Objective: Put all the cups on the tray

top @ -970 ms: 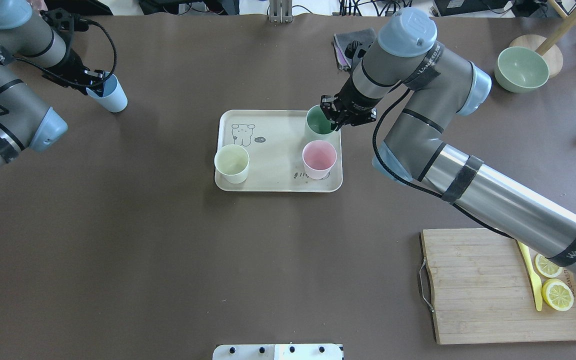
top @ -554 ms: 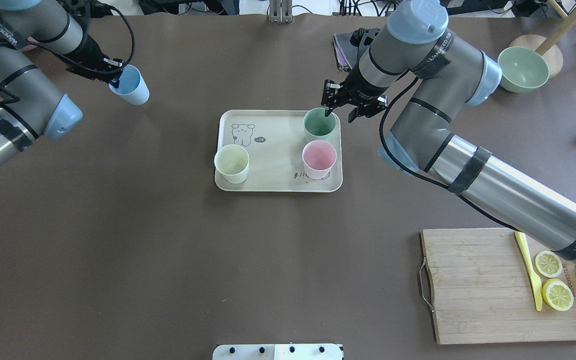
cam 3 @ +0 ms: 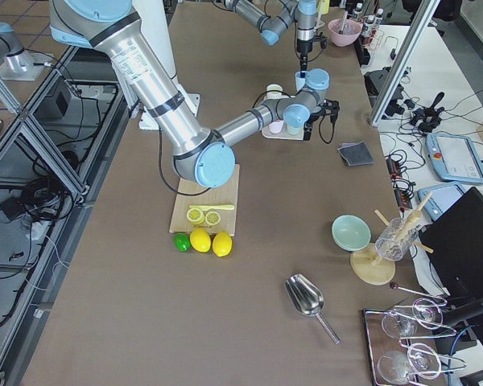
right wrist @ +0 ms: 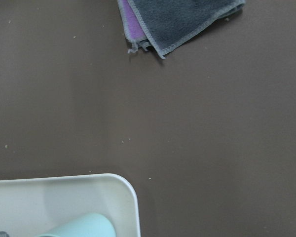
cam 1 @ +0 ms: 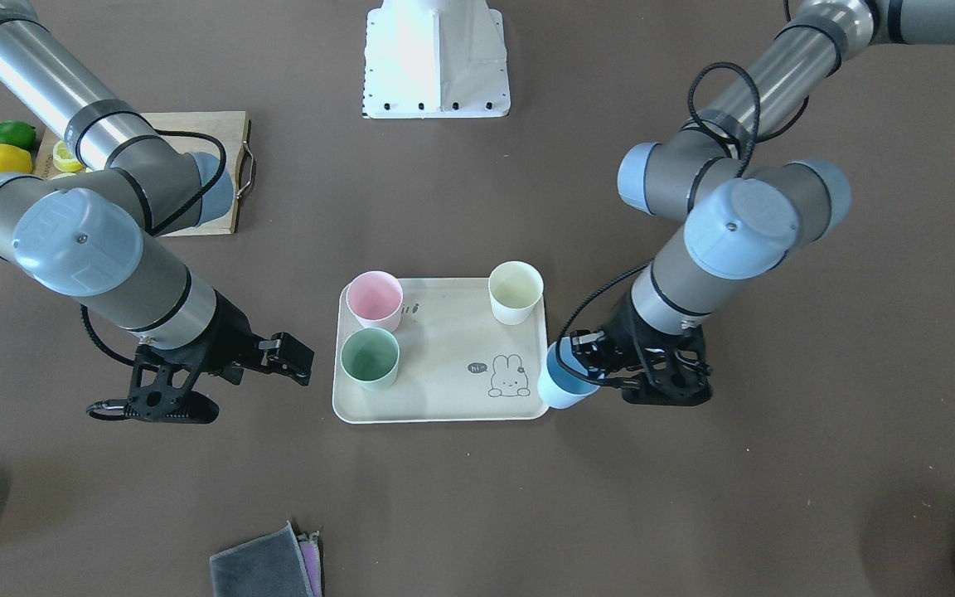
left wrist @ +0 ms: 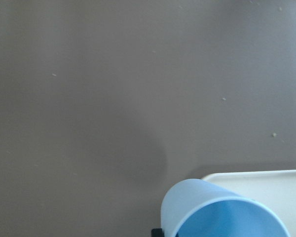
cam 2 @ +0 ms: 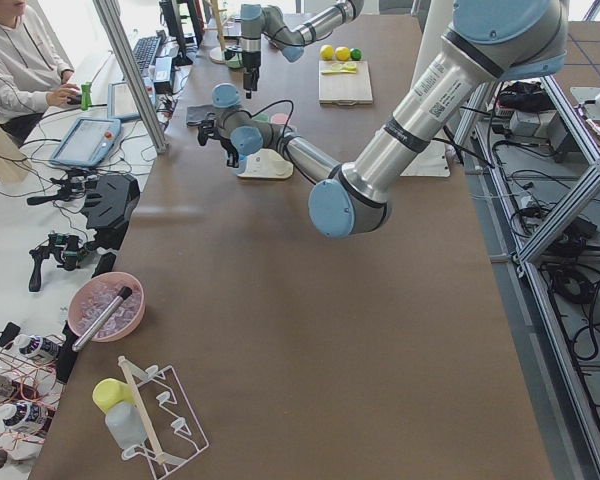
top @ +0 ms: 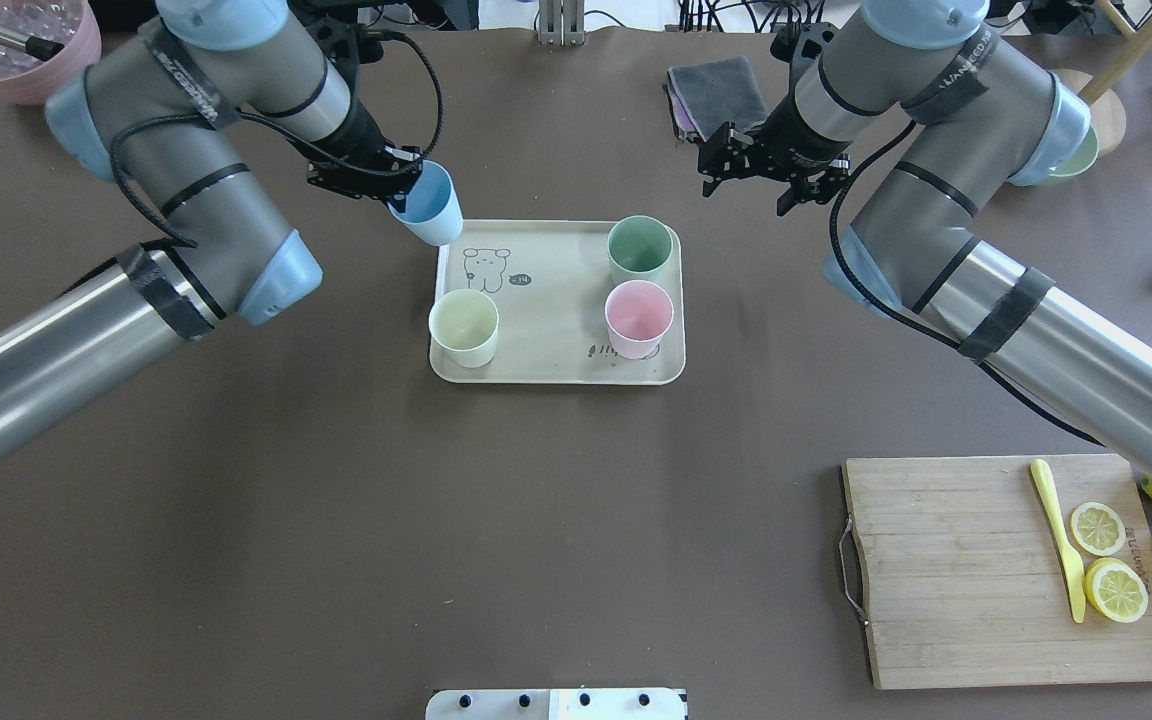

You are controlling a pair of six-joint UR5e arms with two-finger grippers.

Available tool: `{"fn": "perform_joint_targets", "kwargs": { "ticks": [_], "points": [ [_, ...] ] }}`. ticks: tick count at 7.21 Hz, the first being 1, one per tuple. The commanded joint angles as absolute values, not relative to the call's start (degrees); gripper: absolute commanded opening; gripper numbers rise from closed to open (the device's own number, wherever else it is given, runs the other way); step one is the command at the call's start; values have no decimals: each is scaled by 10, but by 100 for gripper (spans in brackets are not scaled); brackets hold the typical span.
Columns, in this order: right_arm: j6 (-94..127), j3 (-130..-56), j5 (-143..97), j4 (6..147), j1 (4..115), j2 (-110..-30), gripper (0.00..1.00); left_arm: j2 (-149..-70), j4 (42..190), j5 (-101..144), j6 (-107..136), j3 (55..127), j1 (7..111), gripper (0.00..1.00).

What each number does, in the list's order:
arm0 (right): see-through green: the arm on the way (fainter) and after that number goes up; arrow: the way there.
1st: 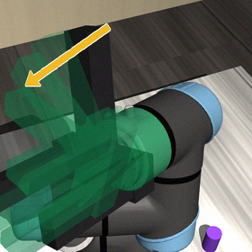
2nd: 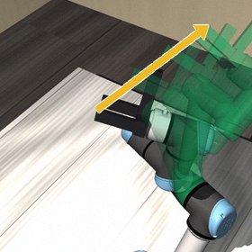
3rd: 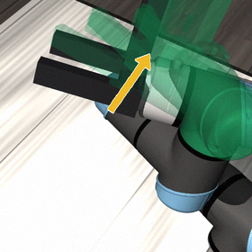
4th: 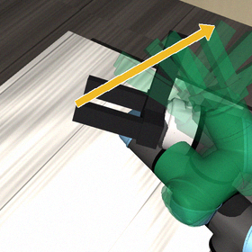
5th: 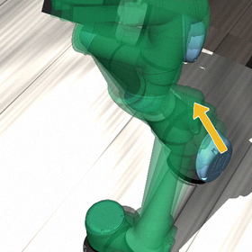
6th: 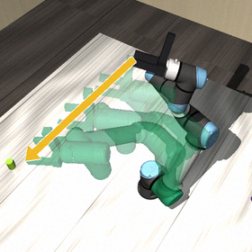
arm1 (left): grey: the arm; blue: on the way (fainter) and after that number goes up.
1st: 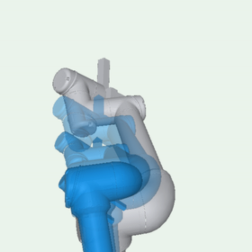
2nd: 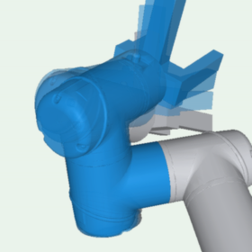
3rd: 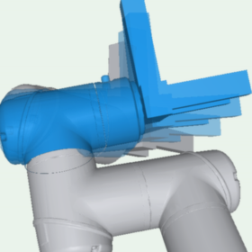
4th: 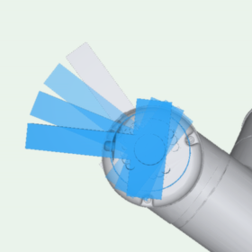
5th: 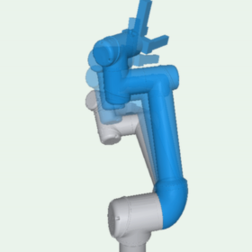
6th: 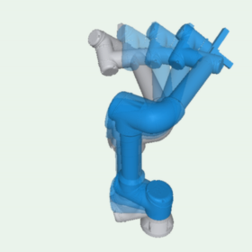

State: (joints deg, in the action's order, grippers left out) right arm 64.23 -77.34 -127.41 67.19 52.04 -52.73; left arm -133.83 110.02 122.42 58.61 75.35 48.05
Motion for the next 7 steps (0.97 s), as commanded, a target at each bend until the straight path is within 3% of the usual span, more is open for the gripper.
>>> {"fn": "perform_joint_targets", "kwargs": {
  "ticks": [1, 2, 3, 4, 7],
  "points": [
    [621, -773, -1275, 668, 528, -548, 100, -1357, 1100, 1190, 609, 749, 435, 0],
    [621, -773, -1275, 668, 528, -548, 100, -1355, 1102, 1191, 606, 746, 434, 98],
    [621, -773, -1276, 668, 528, -553, 100, -1353, 1102, 1191, 603, 746, 438, 98],
    [615, -776, -1287, 670, 550, -561, 100, -1305, 1094, 1294, 505, 762, 544, 98],
    [435, -810, -1375, 673, 680, -659, 100, -1188, 1010, 1310, 366, 902, 632, 98]
  ]
}}
